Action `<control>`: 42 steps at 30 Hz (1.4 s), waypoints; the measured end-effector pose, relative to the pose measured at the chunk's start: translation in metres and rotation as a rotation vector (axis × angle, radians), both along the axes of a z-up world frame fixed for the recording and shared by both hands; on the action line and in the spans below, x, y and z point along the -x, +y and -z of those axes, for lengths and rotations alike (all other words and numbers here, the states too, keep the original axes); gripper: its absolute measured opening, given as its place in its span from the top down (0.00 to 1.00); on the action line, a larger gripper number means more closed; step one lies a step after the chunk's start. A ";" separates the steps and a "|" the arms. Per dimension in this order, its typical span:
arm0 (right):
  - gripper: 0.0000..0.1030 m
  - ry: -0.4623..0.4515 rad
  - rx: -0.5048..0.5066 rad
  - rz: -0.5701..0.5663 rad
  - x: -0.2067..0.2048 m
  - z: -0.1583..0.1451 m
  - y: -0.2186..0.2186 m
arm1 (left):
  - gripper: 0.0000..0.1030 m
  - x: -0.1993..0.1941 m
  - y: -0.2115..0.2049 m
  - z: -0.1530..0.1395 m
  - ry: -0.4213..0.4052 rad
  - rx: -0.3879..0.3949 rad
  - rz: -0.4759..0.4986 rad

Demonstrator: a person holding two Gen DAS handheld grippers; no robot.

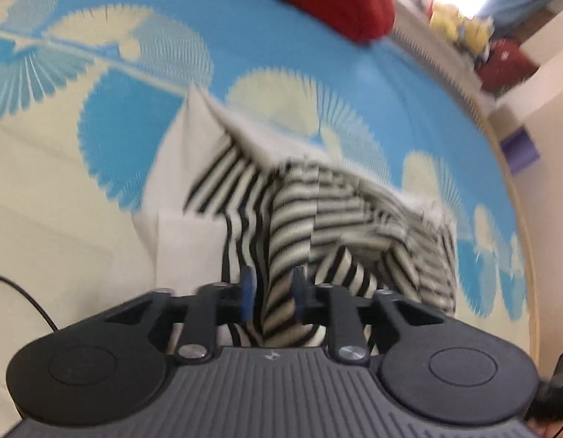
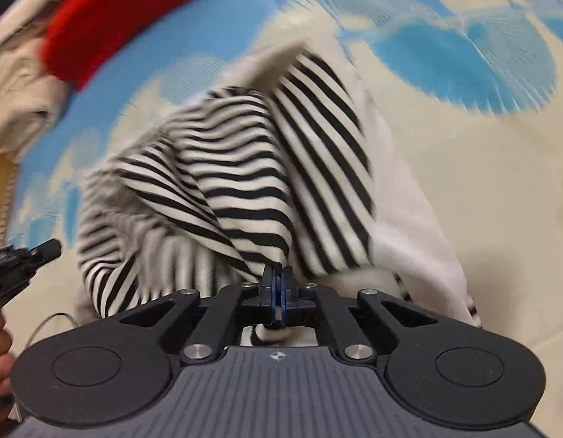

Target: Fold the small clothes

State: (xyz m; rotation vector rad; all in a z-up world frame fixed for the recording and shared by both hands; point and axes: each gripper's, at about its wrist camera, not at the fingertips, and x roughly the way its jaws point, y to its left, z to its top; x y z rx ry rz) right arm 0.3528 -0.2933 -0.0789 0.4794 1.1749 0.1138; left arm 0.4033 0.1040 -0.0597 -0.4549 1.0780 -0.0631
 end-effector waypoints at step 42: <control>0.96 -0.055 0.050 0.156 -0.023 0.003 0.005 | 0.96 0.002 0.000 0.003 0.033 -0.205 0.032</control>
